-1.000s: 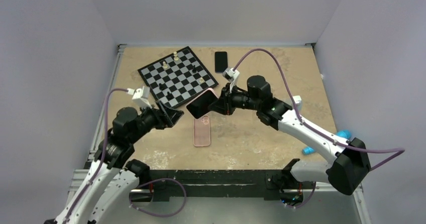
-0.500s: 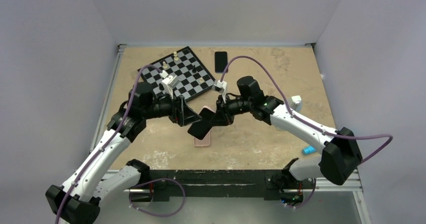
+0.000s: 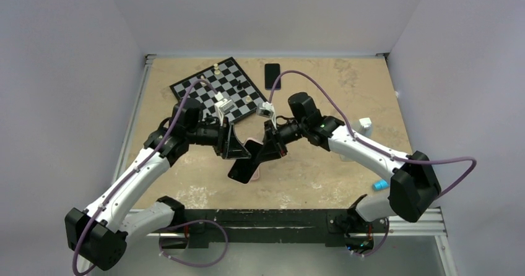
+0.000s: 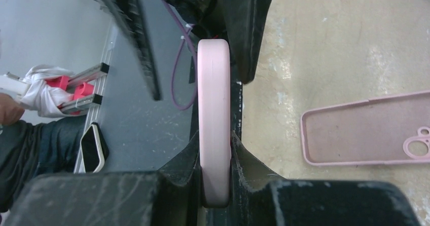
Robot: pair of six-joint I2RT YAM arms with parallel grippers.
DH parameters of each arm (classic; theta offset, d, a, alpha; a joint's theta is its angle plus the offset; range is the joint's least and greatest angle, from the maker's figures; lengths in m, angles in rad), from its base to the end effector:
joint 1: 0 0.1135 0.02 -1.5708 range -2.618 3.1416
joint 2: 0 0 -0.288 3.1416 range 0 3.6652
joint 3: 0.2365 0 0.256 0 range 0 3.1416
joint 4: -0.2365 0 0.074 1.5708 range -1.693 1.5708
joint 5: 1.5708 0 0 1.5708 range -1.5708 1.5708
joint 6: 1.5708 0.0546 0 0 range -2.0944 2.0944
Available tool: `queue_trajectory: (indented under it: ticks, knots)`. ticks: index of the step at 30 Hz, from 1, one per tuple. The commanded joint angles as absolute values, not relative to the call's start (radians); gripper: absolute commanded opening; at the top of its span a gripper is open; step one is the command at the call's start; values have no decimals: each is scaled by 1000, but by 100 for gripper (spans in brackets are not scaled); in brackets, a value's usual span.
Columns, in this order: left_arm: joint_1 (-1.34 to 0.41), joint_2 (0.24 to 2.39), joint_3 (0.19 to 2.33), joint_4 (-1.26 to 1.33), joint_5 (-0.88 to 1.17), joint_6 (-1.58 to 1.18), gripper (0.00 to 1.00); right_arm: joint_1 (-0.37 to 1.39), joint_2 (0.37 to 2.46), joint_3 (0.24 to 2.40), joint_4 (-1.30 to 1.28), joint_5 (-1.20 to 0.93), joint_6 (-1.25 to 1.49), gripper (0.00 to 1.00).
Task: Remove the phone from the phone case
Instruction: Adjust the phone.
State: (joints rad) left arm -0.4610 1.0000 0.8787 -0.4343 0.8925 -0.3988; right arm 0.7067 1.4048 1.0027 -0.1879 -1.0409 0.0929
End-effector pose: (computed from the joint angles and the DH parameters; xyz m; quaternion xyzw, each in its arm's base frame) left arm 0.1698 -0.1318 0.3282 0.2342 0.7814 -0.5256 0.2414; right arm 0.2047 0.2367 0.2988 -0.4545 0.6588 0.5631 0.2057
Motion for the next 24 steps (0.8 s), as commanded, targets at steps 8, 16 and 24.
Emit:
queue_trajectory:
  ticks: [8,16,24]
  knots:
    - [-470,994,871,-450,1056,-353,34,760,1484,1186,-161,-1198,46,0]
    - [-470,894,892,-455,961,-361,0,759,1503,1224,-205,-1167,42,10]
    - [-466,687,810,-251,625,-595,0,756,1386,995,225,-1044,374,72]
